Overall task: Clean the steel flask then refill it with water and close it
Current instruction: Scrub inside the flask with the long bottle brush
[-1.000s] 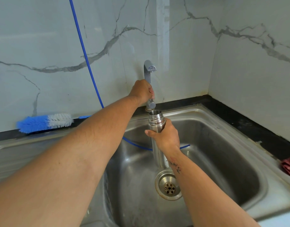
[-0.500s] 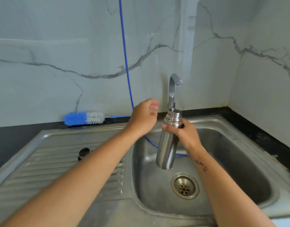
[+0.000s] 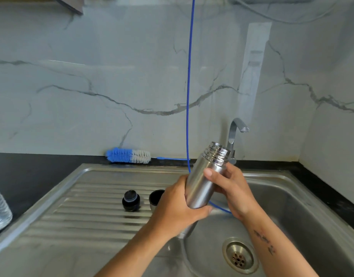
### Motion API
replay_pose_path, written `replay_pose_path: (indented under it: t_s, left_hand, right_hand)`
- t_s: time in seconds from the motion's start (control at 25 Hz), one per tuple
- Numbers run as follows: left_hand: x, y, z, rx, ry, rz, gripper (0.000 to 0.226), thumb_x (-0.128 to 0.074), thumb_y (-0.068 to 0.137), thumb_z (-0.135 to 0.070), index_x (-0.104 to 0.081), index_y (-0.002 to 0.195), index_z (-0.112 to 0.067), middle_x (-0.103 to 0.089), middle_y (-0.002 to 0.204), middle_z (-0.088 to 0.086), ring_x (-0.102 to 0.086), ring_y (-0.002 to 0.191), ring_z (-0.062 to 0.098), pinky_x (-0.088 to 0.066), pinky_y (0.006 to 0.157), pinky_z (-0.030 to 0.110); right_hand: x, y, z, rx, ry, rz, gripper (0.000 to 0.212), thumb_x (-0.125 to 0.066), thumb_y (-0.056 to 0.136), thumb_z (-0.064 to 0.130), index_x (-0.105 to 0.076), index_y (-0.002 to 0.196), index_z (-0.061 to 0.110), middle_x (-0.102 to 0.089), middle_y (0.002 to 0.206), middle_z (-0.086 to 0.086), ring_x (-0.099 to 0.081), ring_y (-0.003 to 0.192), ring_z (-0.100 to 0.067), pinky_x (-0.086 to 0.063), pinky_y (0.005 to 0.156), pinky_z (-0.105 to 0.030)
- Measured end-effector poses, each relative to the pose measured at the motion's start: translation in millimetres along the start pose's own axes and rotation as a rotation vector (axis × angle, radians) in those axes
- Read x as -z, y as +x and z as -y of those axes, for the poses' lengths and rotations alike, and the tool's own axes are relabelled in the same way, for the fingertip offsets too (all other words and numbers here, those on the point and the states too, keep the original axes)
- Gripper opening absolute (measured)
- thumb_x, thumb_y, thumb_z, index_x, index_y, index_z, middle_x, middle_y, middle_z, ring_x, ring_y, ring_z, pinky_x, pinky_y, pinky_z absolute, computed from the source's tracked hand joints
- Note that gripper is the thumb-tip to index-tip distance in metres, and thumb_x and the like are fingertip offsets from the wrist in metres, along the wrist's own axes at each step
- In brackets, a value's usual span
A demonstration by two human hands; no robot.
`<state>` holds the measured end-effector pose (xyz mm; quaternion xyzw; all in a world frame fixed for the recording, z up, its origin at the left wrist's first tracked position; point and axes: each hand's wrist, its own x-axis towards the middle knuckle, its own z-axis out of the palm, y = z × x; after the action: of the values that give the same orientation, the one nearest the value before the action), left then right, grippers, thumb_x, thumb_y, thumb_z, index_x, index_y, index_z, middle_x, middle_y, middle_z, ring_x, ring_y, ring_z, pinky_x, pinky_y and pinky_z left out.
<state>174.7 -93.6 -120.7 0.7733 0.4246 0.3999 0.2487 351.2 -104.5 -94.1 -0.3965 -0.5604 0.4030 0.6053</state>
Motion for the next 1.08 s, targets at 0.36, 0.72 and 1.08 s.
replay_pose_path:
  t_s: [0.36, 0.72, 1.08]
  left_hand:
    - [108.1, 7.6, 46.8, 0.117, -0.113, -0.406, 0.056, -0.095, 0.065, -0.031, -0.062, 0.11, -0.03, -0.073, 0.089, -0.014, -0.069, 0.079, -0.002, -0.054, 0.067, 0.021]
    - [159.5, 11.1, 107.4, 0.192, 0.02, -0.613, 0.063, -0.093, 0.067, -0.035, -0.055, 0.116, -0.029, -0.065, 0.091, -0.014, -0.064, 0.081, 0.001, -0.046, 0.062, 0.019]
    - [160.9, 18.5, 123.1, 0.202, 0.032, -0.621, 0.068, -0.092, 0.067, -0.039, -0.052, 0.121, -0.03, -0.063, 0.094, -0.017, -0.063, 0.081, 0.0, -0.046, 0.062, 0.016]
  right_hand:
    - [-46.8, 59.9, -34.1, -0.118, -0.309, 0.098, 0.035, -0.053, 0.103, 0.046, -0.07, 0.122, 0.021, -0.074, 0.118, 0.006, -0.067, 0.115, -0.012, -0.052, 0.101, -0.036]
    - [-121.3, 224.0, -127.3, -0.252, -1.491, 0.452, 0.039, -0.042, 0.101, 0.017, -0.059, 0.133, 0.004, -0.048, 0.141, -0.025, -0.045, 0.132, -0.041, -0.041, 0.111, -0.046]
    - [-144.0, 240.1, -115.2, -0.178, -1.564, 0.37, 0.018, -0.057, 0.096, 0.023, -0.057, 0.096, 0.005, -0.056, 0.089, -0.007, -0.058, 0.084, -0.028, -0.044, 0.068, -0.031]
